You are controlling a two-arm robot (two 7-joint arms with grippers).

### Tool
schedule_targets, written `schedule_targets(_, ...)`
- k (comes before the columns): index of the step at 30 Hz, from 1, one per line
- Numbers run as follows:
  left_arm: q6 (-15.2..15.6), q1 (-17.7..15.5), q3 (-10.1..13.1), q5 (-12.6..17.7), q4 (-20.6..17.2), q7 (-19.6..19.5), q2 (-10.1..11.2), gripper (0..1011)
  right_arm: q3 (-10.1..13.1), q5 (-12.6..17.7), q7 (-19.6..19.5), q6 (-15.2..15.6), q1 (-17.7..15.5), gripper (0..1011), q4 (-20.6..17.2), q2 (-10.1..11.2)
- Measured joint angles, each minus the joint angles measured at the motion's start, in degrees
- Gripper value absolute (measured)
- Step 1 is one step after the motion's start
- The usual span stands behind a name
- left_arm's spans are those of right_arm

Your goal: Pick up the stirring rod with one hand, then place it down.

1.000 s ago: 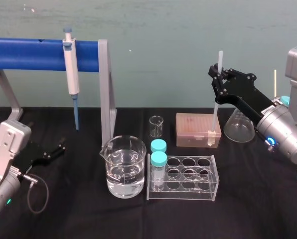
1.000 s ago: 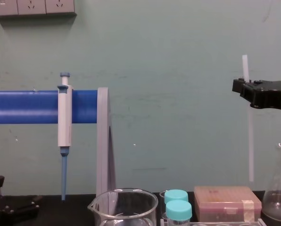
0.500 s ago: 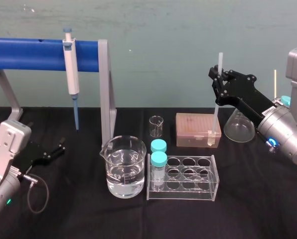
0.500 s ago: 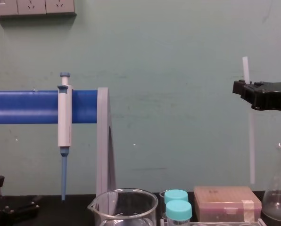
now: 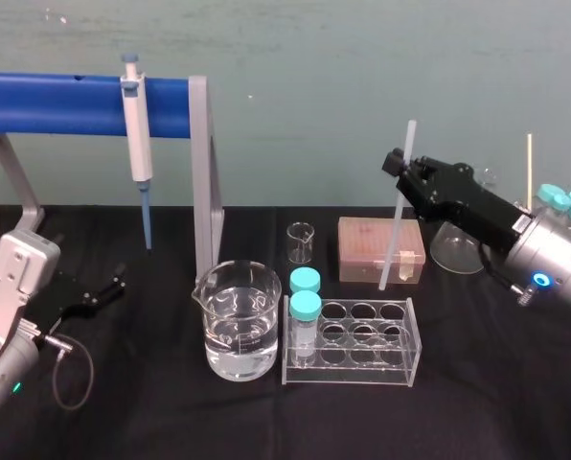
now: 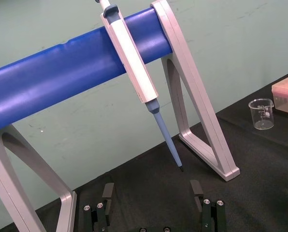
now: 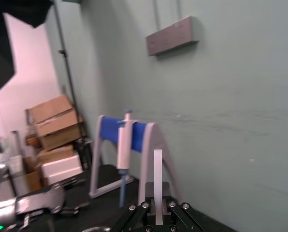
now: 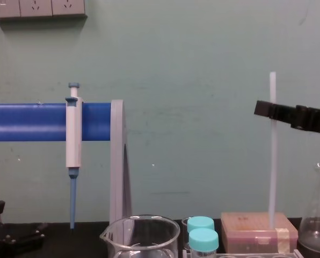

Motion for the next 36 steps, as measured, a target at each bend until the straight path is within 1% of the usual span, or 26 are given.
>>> schedule_targets(1,0.0,0.0,0.0,0.0,0.0,0.0,0.0,1000,-0.4,0.3,1.3,-0.4,0.2,66,0.6,0.3)
schedule_targets(7,0.0,0.0,0.0,0.0,0.0,0.0,0.0,1000,-2.3,0.4,4.5,-3.1,0.5,66,1.9,1.0)
schedule_targets(11,0.0,0.0,0.0,0.0,0.0,0.0,0.0,1000,-3.8,-1.0,5.2,-5.5,0.8,66,2.3,1.4)
schedule_targets(13,0.0,0.0,0.0,0.0,0.0,0.0,0.0,1000,-5.0,-2.7,5.2,-7.6,1.0,66,2.6,1.7)
schedule_targets(15,0.0,0.0,0.0,0.0,0.0,0.0,0.0,1000,-5.5,-3.4,5.0,-8.4,1.1,66,2.8,1.8)
schedule_targets(20,0.0,0.0,0.0,0.0,0.0,0.0,0.0,1000,-6.8,-4.3,4.3,-9.8,1.7,66,4.0,1.8)
schedule_targets(36,0.0,0.0,0.0,0.0,0.0,0.0,0.0,1000,-9.9,-4.3,3.4,-12.2,3.0,66,9.2,0.8)
